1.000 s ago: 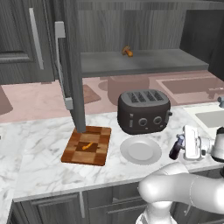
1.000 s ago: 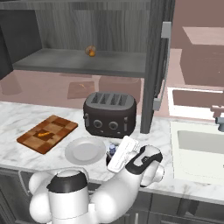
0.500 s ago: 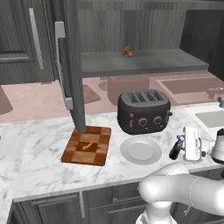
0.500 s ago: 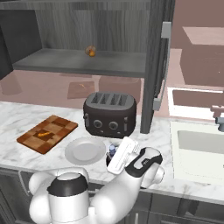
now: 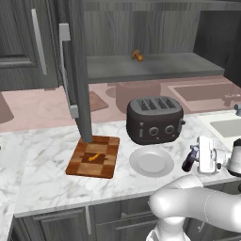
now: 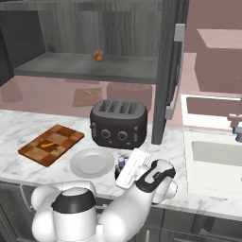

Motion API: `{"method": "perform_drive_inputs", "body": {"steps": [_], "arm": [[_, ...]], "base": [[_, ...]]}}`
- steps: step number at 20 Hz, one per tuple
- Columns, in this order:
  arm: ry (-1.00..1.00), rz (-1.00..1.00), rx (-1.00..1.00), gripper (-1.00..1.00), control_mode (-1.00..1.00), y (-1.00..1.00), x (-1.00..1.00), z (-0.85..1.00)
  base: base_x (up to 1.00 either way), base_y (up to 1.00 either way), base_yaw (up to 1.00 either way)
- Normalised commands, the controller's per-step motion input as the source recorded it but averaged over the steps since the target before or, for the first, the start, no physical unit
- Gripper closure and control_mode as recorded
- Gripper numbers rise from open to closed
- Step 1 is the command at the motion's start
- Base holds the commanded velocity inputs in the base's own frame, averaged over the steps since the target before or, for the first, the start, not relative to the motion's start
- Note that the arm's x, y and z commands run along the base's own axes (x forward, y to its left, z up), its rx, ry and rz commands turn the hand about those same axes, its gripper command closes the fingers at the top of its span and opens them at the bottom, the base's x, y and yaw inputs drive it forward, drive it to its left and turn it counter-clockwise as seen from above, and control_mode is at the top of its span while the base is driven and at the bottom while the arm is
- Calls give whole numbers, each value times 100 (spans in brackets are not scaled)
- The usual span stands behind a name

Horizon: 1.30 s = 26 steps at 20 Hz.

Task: Pick the shrimp from the plate and place it on the cutting board. Then pick the condiment bottle from the cabinet and place it next to the cutting board.

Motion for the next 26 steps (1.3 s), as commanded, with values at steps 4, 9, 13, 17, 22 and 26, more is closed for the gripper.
{"method": "perform_drive_inputs", "body": {"steps": [4,9,13,17,22,26], "arm": [[-3,0,0,100,-100,1,0,-14],[0,0,0,-100,-100,1,0,-6],[0,0,0,-100,-100,0,0,0],[0,0,0,-100,-100,0,0,0],[0,0,0,-100,-100,0,0,0],[0,0,0,-100,-100,0,-2,0]], "base": [[0,0,0],[0,0,0],[0,0,0],[0,0,0],[0,0,0],[0,0,0]]}}
